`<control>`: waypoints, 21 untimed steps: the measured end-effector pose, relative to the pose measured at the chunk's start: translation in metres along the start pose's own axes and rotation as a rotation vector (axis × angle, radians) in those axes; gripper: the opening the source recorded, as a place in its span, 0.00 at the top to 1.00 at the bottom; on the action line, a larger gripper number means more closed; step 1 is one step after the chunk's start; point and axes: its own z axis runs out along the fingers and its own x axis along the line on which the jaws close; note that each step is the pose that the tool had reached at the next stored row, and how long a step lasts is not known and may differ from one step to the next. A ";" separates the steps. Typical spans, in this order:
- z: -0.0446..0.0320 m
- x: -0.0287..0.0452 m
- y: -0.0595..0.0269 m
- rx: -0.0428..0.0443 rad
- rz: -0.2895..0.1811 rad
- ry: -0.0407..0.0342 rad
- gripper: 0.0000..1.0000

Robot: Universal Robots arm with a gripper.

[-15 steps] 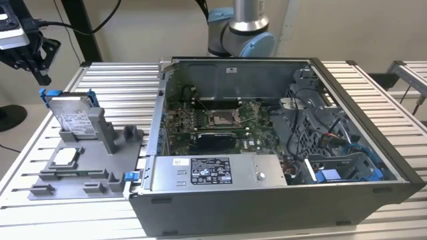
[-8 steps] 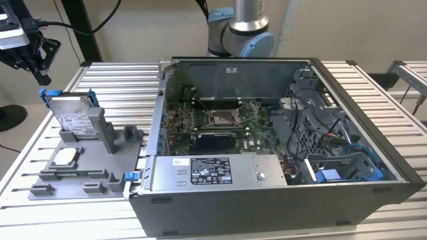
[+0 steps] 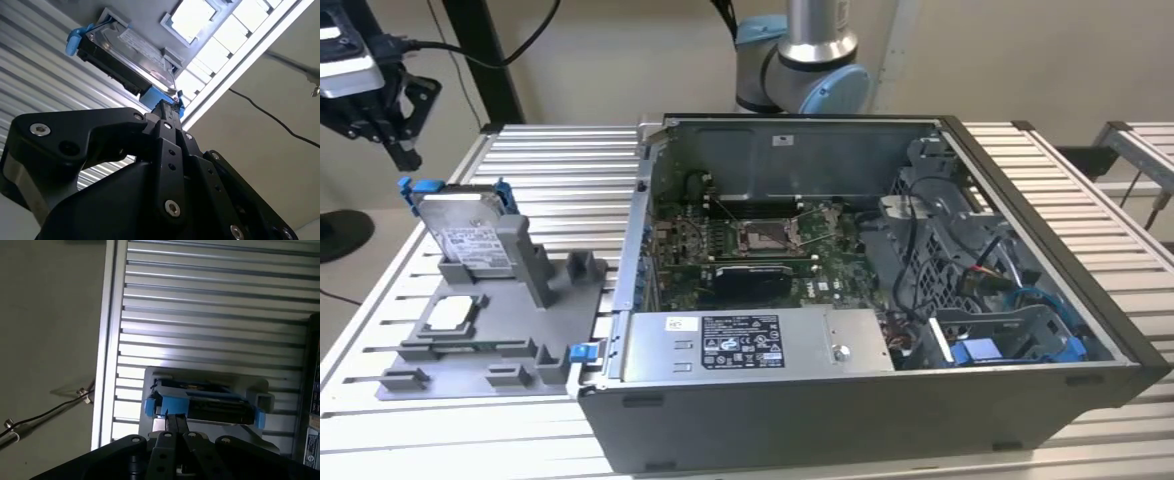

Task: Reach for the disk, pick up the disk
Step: 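Pick up the disk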

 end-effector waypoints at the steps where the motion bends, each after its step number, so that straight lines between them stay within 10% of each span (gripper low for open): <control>1: 0.0001 0.0000 0.0000 -0.0001 -0.012 0.0004 1.00; 21: 0.0001 0.0001 0.0000 0.0002 -0.222 0.0083 1.00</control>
